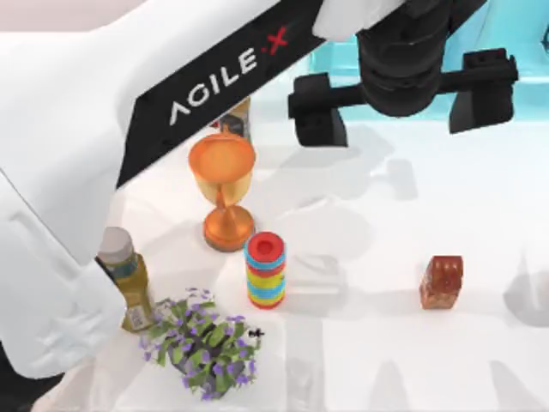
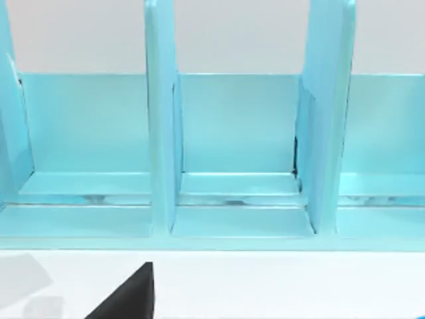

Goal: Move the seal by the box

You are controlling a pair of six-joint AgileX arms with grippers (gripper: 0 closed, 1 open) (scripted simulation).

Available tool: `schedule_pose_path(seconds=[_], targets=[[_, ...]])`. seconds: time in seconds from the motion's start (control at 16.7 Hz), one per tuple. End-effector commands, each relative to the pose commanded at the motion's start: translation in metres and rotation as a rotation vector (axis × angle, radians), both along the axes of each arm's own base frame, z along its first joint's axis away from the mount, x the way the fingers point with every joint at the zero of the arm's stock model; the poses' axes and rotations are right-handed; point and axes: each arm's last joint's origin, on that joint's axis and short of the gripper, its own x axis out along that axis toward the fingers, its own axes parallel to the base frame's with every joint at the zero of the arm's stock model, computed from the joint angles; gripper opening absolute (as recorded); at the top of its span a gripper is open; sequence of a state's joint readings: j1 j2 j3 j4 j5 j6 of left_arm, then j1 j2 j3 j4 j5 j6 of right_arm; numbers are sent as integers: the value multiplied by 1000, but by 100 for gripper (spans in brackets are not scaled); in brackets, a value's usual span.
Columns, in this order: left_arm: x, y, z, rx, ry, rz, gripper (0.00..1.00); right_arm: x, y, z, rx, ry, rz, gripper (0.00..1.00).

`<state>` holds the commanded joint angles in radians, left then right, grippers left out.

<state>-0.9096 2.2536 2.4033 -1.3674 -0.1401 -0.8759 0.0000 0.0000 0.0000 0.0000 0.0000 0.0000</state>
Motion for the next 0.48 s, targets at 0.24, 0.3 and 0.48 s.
schedule_pose_path(seconds=[0.24, 0.3, 0.48], targets=[[-24, -60, -54, 105, 87, -5, 100, 0, 0, 0, 0, 0, 0, 100], [-30, -69, -66, 126, 100, -6, 100, 0, 0, 0, 0, 0, 0, 100], [-45, -86, -89, 171, 124, -8, 100, 0, 0, 0, 0, 0, 0, 100]])
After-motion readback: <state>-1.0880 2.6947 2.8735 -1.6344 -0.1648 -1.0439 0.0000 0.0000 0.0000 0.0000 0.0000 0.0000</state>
